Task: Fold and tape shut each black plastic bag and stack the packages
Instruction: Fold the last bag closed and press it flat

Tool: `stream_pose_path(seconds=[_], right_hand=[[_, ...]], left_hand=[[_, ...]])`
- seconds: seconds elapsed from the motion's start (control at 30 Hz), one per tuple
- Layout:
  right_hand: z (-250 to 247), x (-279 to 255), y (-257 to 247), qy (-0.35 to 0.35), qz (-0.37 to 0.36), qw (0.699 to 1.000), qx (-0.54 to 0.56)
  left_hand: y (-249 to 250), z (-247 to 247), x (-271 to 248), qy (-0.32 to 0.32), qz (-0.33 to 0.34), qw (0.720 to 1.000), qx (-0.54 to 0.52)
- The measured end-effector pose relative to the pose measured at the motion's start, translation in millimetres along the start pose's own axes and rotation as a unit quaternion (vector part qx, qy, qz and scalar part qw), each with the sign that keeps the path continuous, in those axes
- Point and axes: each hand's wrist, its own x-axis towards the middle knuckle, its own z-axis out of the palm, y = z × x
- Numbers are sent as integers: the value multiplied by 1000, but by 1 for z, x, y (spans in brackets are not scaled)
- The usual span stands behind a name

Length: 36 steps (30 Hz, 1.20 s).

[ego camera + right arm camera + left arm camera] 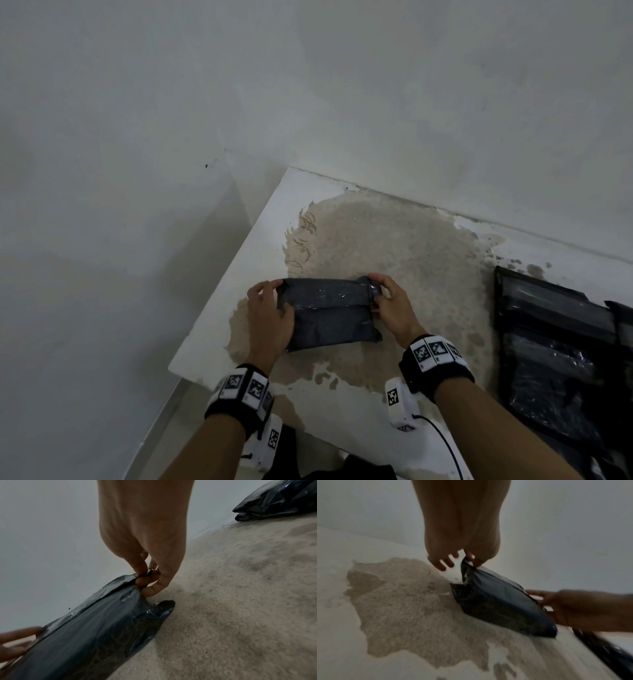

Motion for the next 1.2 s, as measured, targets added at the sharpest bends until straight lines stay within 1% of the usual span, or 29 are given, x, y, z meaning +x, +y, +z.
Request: stream_pose_path(seconds=[0.03, 0.07, 0.13, 0.2, 0.23, 0.3, 0.37, 0.43, 0.5, 0.53, 0.57, 0.6, 0.63, 0.7, 0.73, 0.77, 0.83, 0.9, 1.0, 1.07, 1.13, 1.2], right_hand=[[-1, 2, 5, -5, -9, 1000, -15], [-2, 7, 13, -12, -20, 999, -33], [-1, 5, 9, -22, -41, 996, -76], [-1, -5, -7, -24, -58, 992, -112], [-2, -10, -11, -24, -72, 987, -140], [-4, -15, -11, -15, -82, 977, -196], [-1, -21, -12, 32, -98, 965, -241], [8, -27, -14, 67, -149, 933, -320], [20, -30, -18, 54, -222, 900, -371], [26, -31, -21, 42, -249, 887, -387], [30, -30, -22, 30, -261, 880, -396], [33, -30, -22, 26, -262, 878, -400], [34, -28, -22, 32, -250, 884, -394], [30, -25, -22, 41, -205, 909, -360], [26, -23, -22, 33, -186, 918, -349], [21, -20, -21, 17, -180, 919, -350], [13, -16, -18, -24, -189, 907, -374], [8, -11, -19, -43, -205, 895, -395], [4, -5, -24, -16, -233, 891, -389], [4, 1, -31, -7, -251, 894, -371], [3, 8, -40, -25, -255, 901, -349], [0, 14, -50, -58, -251, 904, -341]], left_hand=[[4, 2, -2, 21, 55, 997, 58], [9, 4, -2, 18, 108, 989, 98], [14, 13, -3, -40, 190, 968, 160], [9, 23, -4, -107, 226, 944, 216], [6, 26, -5, -124, 236, 933, 242], [0, 30, -10, -131, 244, 920, 275], [-3, 32, -13, -123, 251, 918, 283], [-3, 32, -13, -117, 255, 917, 284], [-4, 32, -13, -120, 253, 919, 278], [-4, 31, -12, -123, 254, 919, 275], [-6, 31, -11, -125, 256, 919, 271], [-7, 30, -10, -129, 256, 920, 267], [-8, 29, -8, -131, 255, 922, 258], [-9, 25, -2, -127, 243, 932, 237], [-8, 22, 1, -121, 232, 938, 229], [-7, 18, 4, -111, 220, 943, 224], [-7, 11, 13, -91, 208, 948, 223], [-7, 5, 22, -84, 224, 944, 227], [-5, -1, 34, -72, 262, 938, 214], [-1, -5, 42, -60, 269, 940, 200], [6, -10, 50, -77, 255, 947, 179], [15, -18, 57, -113, 250, 950, 148]])
